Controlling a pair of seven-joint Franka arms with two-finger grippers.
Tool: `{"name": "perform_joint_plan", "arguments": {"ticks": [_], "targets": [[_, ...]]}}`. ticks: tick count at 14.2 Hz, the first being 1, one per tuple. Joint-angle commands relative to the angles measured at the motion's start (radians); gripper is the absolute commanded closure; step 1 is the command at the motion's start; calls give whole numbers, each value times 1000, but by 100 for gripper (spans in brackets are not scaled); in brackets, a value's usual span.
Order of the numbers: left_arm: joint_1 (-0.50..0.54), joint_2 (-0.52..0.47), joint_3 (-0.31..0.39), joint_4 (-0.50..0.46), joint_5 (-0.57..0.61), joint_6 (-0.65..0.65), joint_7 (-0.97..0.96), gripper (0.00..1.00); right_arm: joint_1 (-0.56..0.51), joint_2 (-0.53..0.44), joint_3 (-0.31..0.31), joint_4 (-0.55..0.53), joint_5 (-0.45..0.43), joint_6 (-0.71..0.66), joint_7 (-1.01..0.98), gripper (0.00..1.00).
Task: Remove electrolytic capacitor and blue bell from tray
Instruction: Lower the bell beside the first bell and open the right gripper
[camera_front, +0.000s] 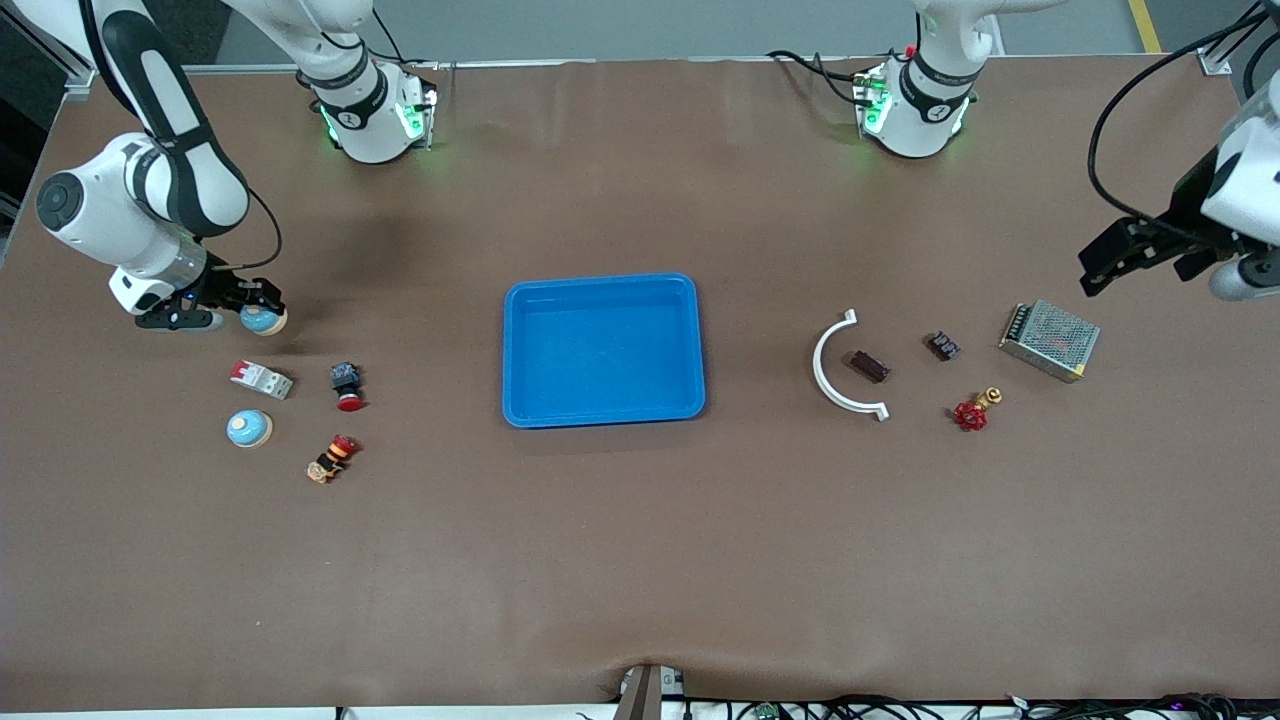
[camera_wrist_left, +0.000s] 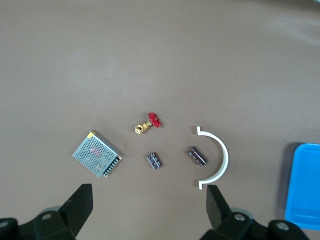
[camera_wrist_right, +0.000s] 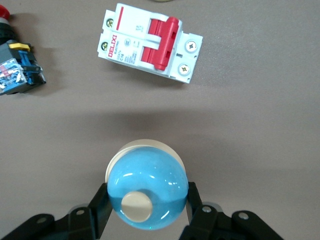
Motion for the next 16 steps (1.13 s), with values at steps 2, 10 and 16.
{"name": "perform_joint_plan", "arguments": {"ticks": [2,10,16], "targets": [[-6,-55,24,-28,-28,-44,46,0,-7,52,12,-18,31,93,-17,100],[-6,-47,13,-19,-31,-73,46,0,-15,118,15,-18,40,153,-36,100],[-3,-53,-21,-20,-32,-96,27,0,-11,128,15,-16,75,154,-36,1]]}}
